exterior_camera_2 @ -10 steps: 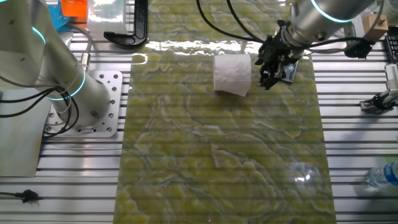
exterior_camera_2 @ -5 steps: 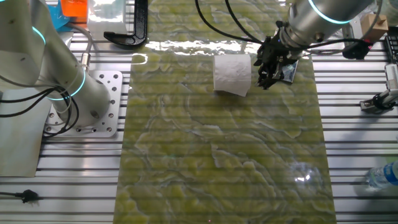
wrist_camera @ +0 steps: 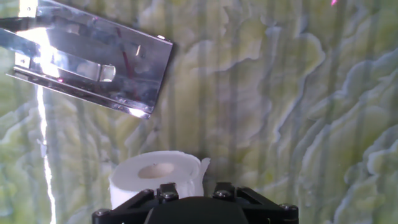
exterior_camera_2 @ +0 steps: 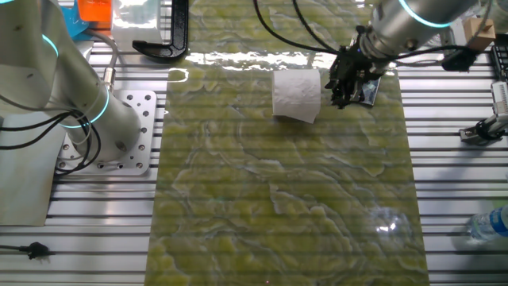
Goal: Put the toilet paper on its holder
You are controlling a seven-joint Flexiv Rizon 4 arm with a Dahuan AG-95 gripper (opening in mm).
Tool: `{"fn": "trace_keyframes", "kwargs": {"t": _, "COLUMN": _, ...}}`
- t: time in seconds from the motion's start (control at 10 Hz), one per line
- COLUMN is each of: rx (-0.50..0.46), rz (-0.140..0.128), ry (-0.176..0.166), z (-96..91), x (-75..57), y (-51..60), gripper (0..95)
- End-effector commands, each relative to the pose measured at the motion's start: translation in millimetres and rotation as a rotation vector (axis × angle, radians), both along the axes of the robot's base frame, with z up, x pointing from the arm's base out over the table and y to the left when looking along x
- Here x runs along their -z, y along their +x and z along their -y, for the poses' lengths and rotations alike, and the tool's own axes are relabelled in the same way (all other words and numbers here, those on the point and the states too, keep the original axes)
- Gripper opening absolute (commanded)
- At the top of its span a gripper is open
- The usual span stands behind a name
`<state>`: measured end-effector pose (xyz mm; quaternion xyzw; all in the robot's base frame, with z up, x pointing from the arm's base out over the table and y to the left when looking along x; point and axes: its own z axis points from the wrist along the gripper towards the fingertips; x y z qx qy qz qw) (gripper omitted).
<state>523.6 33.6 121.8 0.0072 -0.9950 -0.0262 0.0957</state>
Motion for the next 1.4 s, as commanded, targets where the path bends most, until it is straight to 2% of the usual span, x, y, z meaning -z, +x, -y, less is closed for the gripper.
{"fn": "trace_keyframes", "kwargs": {"t": 0.1, "rx": 0.031, "rz": -0.005, "ry": 0.034, "z": -0.5, "x": 0.1, "y": 1.1, "gripper": 19.0}}
{"fn": "trace_keyframes", "kwargs": {"t": 0.3, "rx": 0.024, "rz": 0.005, "ry": 0.033, "z": -0.5, "x": 0.1, "y": 1.1, "gripper": 19.0}}
{"fn": "trace_keyframes", "kwargs": {"t": 0.7, "rx": 0.013, "rz": 0.001, "ry": 0.03, "z": -0.5, "x": 0.1, "y": 1.1, "gripper": 19.0}}
{"fn": "trace_keyframes", "kwargs": {"t": 0.9, "rx": 0.004, "rz": -0.016, "ry": 0.033, "z": -0.5, "x": 0.1, "y": 1.1, "gripper": 19.0}}
{"fn": "trace_keyframes", "kwargs": {"t": 1.0, "rx": -0.001, "rz": -0.028, "ry": 0.035, "z": -0.5, "x": 0.1, "y": 1.1, "gripper": 38.0}}
{"fn": "trace_keyframes", "kwargs": {"t": 1.2, "rx": -0.044, "rz": -0.038, "ry": 0.044, "z": -0.5, "x": 0.1, "y": 1.1, "gripper": 38.0}}
{"fn": "trace_keyframes", "kwargs": {"t": 1.4, "rx": -0.076, "rz": -0.03, "ry": 0.053, "z": -0.5, "x": 0.1, "y": 1.1, "gripper": 38.0}}
